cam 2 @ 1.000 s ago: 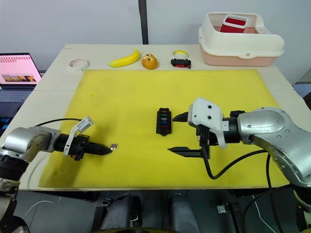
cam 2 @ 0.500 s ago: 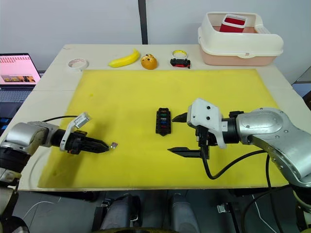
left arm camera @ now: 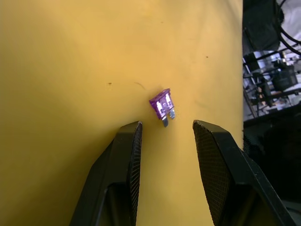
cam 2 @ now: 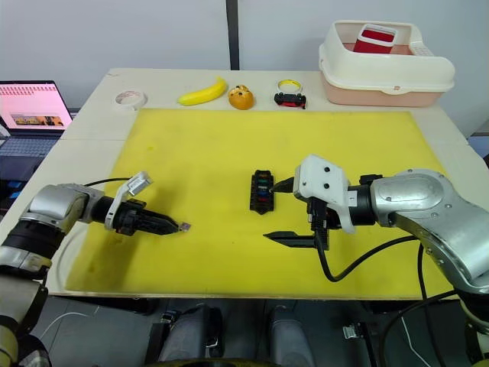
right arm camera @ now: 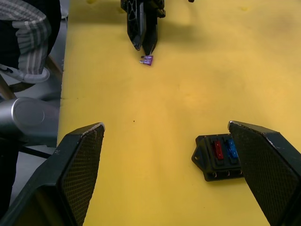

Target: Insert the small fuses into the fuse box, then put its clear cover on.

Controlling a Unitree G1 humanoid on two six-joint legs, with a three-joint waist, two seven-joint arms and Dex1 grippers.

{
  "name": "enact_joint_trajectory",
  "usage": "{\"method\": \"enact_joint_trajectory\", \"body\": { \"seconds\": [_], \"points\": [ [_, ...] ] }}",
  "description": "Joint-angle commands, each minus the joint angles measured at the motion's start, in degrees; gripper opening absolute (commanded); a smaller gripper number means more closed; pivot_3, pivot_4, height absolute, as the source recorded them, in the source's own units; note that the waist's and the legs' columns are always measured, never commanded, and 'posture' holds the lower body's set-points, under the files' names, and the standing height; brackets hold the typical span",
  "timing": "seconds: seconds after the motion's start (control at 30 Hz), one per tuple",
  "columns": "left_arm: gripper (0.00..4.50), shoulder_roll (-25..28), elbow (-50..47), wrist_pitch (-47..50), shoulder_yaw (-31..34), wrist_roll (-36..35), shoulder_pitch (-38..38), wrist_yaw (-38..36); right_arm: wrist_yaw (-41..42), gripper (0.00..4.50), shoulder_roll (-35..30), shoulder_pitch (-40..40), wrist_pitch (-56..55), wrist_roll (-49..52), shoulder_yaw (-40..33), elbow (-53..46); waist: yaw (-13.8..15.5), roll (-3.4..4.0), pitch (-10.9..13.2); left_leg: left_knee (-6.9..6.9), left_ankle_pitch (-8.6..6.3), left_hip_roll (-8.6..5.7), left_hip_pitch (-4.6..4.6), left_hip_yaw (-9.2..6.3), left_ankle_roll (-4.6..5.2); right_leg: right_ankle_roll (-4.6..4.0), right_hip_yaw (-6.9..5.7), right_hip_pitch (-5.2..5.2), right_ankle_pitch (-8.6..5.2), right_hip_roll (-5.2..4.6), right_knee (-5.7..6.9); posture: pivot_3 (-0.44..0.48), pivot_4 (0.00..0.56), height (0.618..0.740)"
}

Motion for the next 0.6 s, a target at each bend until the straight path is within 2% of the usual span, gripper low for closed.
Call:
{"method": "enact_joint_trajectory", "body": {
  "seconds": [0.03, 0.23, 0.6],
  "points": [
    [1.82, -1.27, -1.74, 0.26, -1.00, 0.04, -0.65, -0.96, 0.20, 4.50, -0.56, -0.88, -0.48, 0.13, -1.29, -0.92, 0.01, 0.00, 0.00, 0.00, 0.00, 0.00, 0.00, 0.00, 0.00, 0.00, 0.00, 0.00, 0.00, 0.00, 0.00, 0.000, 0.150, 0.739],
    [1.82, -3.16, 0.00, -0.72, -0.28, 1.45, -1.33, 0.47, 0.07, 4.50, -0.73, -0.78, -0.20, 0.18, -1.35, -1.04, 0.04, 0.00, 0.00, 0.01, 0.00, -0.01, 0.00, 0.00, 0.00, 0.00, 0.00, 0.04, 0.00, -0.01, -0.04, 0.000, 0.150, 0.739],
    [1.82, -2.51, 3.97, -3.53, 0.98, 3.77, -1.20, 1.37, 0.08, 4.50, -0.54, -0.99, -0.42, -0.23, -0.88, -0.77, -0.04, 0.00, 0.00, 0.01, 0.00, 0.00, 0.01, -0.01, 0.00, 0.00, 0.00, 0.04, 0.00, 0.00, -0.03, 0.000, 0.150, 0.739]
  ]
}}
